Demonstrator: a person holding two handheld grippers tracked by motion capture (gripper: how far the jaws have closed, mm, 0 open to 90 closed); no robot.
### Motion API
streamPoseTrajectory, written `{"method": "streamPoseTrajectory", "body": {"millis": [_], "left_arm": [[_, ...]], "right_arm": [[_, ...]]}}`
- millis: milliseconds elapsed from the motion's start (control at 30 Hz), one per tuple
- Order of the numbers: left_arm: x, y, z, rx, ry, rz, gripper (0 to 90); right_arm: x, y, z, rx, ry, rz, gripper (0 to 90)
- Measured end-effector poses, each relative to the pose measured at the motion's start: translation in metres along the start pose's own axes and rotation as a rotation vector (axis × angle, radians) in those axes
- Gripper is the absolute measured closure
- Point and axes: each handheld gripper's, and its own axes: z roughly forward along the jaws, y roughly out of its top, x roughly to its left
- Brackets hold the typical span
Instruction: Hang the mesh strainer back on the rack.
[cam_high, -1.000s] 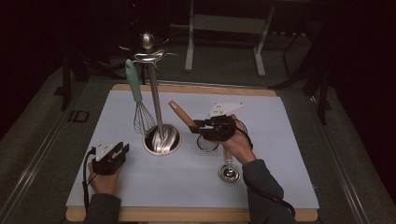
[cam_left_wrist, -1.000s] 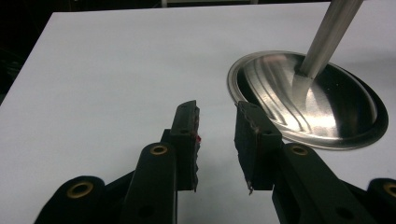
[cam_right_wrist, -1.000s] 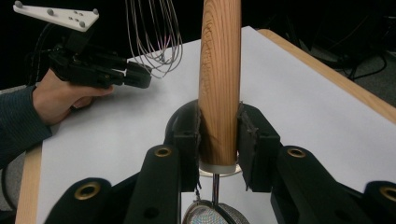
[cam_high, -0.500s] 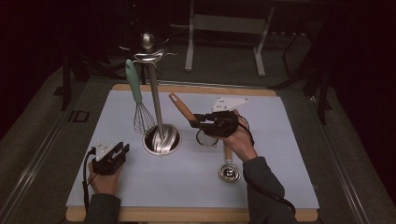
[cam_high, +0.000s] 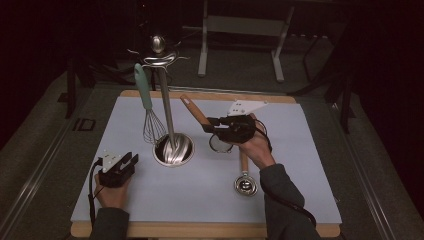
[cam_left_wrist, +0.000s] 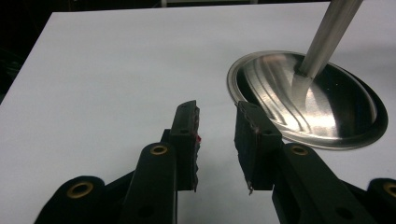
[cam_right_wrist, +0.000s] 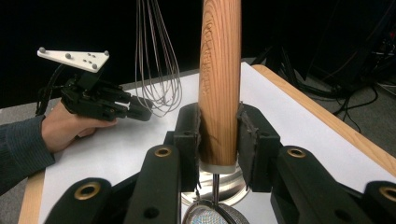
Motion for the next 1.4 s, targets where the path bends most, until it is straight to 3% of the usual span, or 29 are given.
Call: {"method": "streamPoseTrajectory", "body": {"millis": [700, 1400], "left_arm": [[0.0, 0.0, 0.0, -0.001, 0.002, 0.001, 70.0], [0.0, 0.0, 0.0, -0.002, 0.002, 0.002, 69.9]], "right_arm": [[0.003, 0.02, -0.009, -0.06, 0.024, -0.048, 70.7], [0.008, 0.054, -0.026, -0.126, 0.018, -0.104, 70.7]]}}
